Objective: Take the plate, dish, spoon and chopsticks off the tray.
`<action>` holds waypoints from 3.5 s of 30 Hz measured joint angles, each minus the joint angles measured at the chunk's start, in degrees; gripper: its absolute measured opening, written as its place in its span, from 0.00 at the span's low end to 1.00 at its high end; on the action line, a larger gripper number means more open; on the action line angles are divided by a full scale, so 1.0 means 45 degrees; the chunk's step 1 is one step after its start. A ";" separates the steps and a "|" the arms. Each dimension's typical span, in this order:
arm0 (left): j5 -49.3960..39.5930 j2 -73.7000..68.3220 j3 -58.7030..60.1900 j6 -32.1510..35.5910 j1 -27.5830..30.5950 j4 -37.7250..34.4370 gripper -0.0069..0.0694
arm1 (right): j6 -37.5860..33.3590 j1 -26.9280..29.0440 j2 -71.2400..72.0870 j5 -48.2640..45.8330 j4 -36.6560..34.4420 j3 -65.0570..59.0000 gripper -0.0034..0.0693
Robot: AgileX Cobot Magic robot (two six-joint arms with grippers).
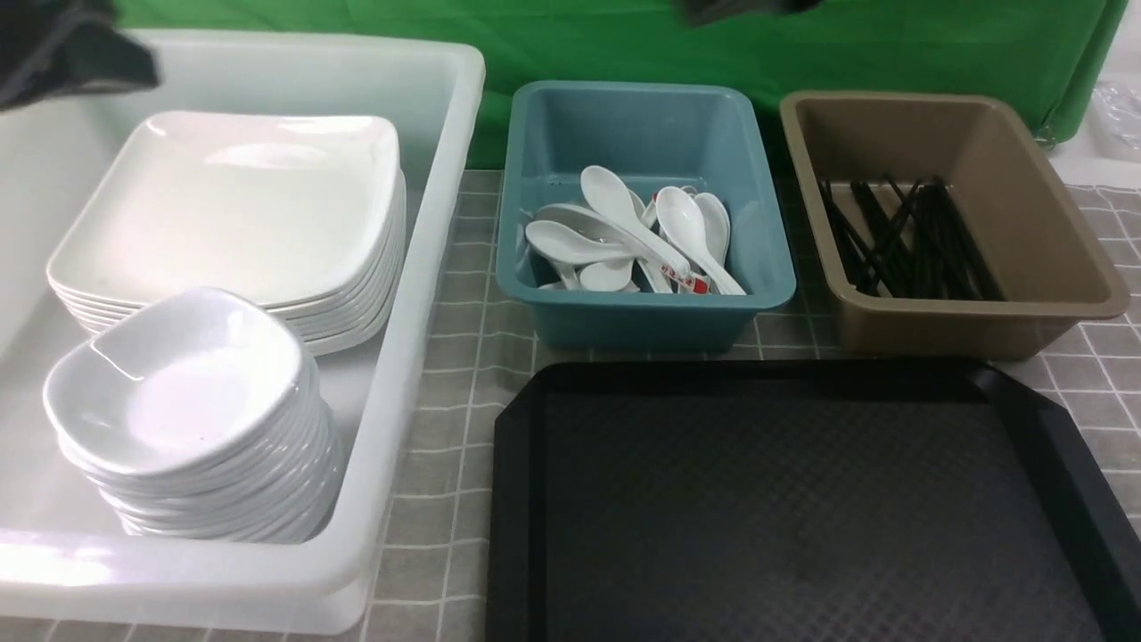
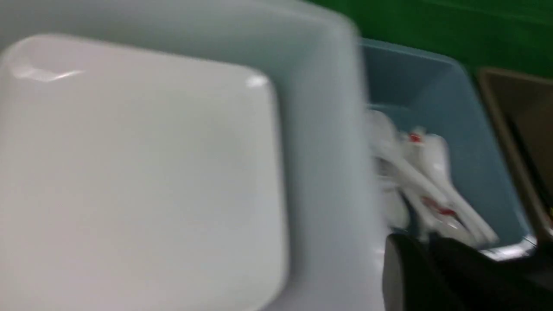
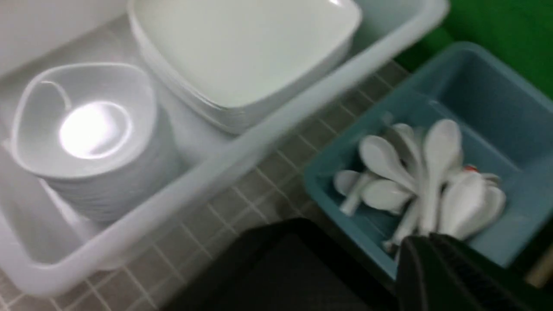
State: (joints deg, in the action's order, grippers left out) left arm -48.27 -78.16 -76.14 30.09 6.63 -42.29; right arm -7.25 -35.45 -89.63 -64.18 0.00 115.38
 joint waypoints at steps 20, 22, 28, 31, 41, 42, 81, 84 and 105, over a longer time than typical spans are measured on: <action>0.3770 0.8091 0.6597 -0.2013 -0.5112 0.2855 0.09 | 0.3241 0.2158 1.6554 1.2825 0.1805 -1.7419 0.09; 0.4546 0.8742 0.7472 -0.2013 -0.5112 0.2788 0.09 | 0.3252 0.2158 1.7701 1.4163 0.1805 -1.8792 0.09; 0.7065 1.0584 1.0275 -0.2026 -0.5112 0.2554 0.09 | 0.3409 0.2158 1.9868 1.7112 0.1814 -2.2015 0.10; 0.8318 1.0992 1.1370 -0.2134 -0.5112 0.2484 0.09 | 0.3434 0.2158 1.9917 1.7272 0.1803 -2.2394 0.11; 1.0405 1.1059 1.1622 -0.2365 -0.5112 0.2762 0.09 | 0.3434 0.2158 1.9917 1.7478 0.1803 -2.2408 0.15; 1.0415 1.1059 1.1632 -0.2365 -0.5112 0.3033 0.09 | 0.3434 0.2158 1.9917 1.7478 0.1803 -2.2408 0.15; 0.8239 1.7369 1.6995 -0.6311 -0.0711 0.8378 0.09 | 0.3434 0.2158 1.9922 1.7507 0.1789 -2.2408 0.26; 0.8083 1.7383 1.7010 -0.6322 -0.0711 0.8364 0.09 | 0.3434 0.2158 1.9922 1.7507 0.1789 -2.2408 0.27; 0.8083 1.7369 1.7010 -0.6322 -0.0711 0.8364 0.09 | 0.3434 0.2158 1.9922 1.7518 0.1789 -2.2408 0.33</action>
State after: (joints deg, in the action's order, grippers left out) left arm -11.90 0.00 0.40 1.64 3.43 -4.65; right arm 8.21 -25.74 0.02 14.65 8.05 14.55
